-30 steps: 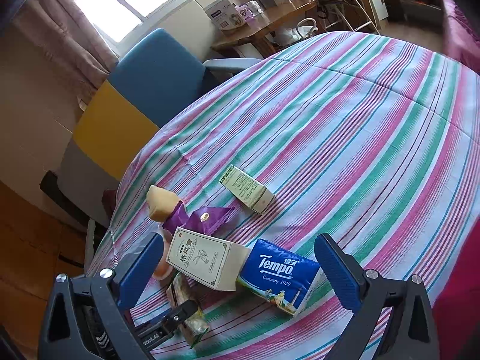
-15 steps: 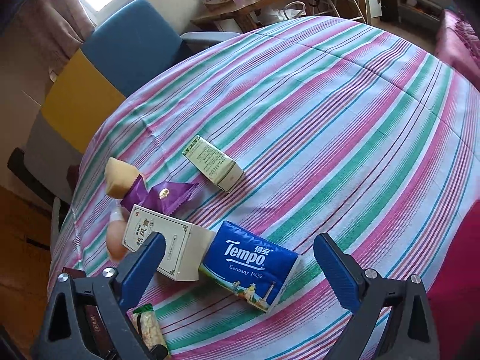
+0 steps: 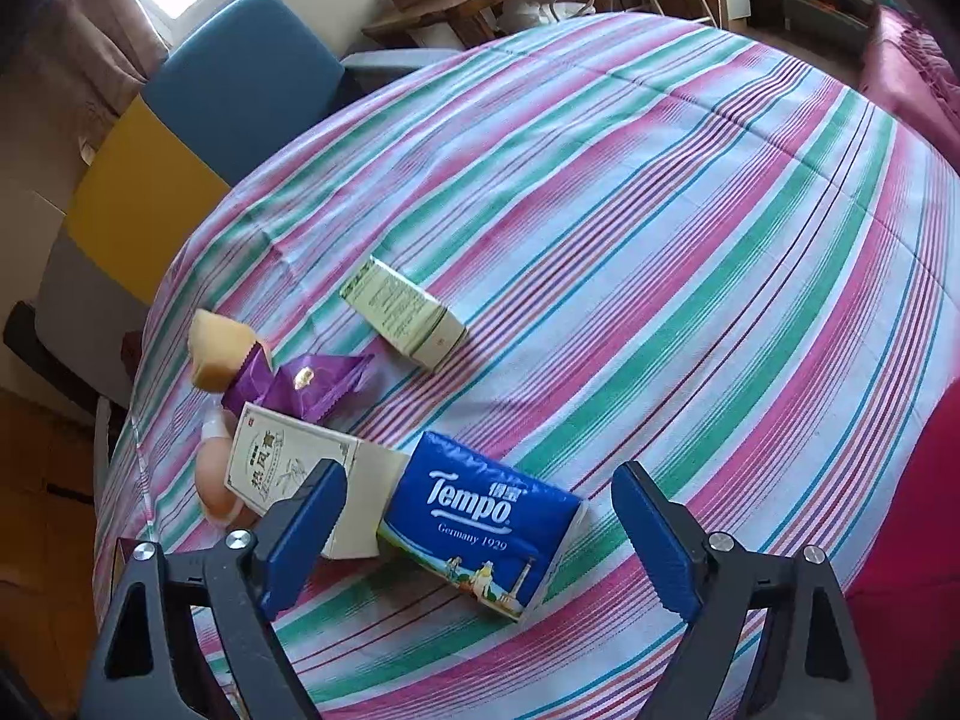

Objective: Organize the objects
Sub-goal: 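Carry the cracker packet over the tray with the left tool while the right tool grasps the Tempo pack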

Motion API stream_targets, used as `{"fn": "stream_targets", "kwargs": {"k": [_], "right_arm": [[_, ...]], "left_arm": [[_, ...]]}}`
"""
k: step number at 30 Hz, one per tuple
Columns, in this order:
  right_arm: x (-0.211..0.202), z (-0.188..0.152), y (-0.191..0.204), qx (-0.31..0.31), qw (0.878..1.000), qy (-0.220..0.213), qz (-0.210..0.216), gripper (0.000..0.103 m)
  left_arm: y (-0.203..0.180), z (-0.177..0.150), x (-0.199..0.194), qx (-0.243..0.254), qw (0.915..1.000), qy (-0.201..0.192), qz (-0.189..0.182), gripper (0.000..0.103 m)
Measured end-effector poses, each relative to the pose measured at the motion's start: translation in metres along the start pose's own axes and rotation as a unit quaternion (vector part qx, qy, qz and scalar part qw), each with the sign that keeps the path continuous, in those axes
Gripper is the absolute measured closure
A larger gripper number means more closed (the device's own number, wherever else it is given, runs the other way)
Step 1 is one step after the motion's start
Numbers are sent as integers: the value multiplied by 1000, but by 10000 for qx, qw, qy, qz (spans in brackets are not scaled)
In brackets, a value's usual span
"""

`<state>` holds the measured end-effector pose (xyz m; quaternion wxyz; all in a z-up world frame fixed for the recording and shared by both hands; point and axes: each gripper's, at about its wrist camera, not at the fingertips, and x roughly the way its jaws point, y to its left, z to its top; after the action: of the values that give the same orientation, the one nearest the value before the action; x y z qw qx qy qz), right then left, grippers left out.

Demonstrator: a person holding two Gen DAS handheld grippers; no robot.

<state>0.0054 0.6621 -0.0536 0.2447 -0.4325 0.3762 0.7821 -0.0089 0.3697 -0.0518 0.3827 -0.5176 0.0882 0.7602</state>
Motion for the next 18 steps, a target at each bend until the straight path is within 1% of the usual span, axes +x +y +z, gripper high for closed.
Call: {"fn": "stream_targets", "kwargs": {"k": [1,2,4,6,8,10,12,13,15,18], "right_arm": [[3,-1,2,-80,9998,166,-23,17],[4,-2,5,-202,9994,289,-65,17],[2,-2,10,-456,9978,449,-158,17],[-2,0,16,-835,9942,567,-371,17],[1,-1,26,-1492,9829,796,-733,16],[6,-6,36,-2141,9664,947,-1060,15],[11,-13,44,-2575,9533,995,-1224,14],[15,-14,46,-2673,9498,1048,-1243,14],[19,-15,49,-2745,9473,1070,-1261,14],[28,-11,51,-2724,9452,1197,-1342,15]], "left_arm": [[0,-2,-7,36,10000,-55,-28,63],[1,-4,-16,73,9999,-114,-50,63],[7,-13,-33,59,9997,-200,-136,63],[12,-19,-45,20,9994,-253,-247,63],[14,-24,-56,28,9988,-353,-331,63],[16,-31,-68,22,9980,-442,-454,63],[19,-37,-80,2,9971,-533,-542,63],[23,-40,-87,-23,9966,-581,-577,63],[32,-47,-101,-93,9957,-699,-598,63],[58,-60,-127,-333,9943,-876,-510,63]]}}
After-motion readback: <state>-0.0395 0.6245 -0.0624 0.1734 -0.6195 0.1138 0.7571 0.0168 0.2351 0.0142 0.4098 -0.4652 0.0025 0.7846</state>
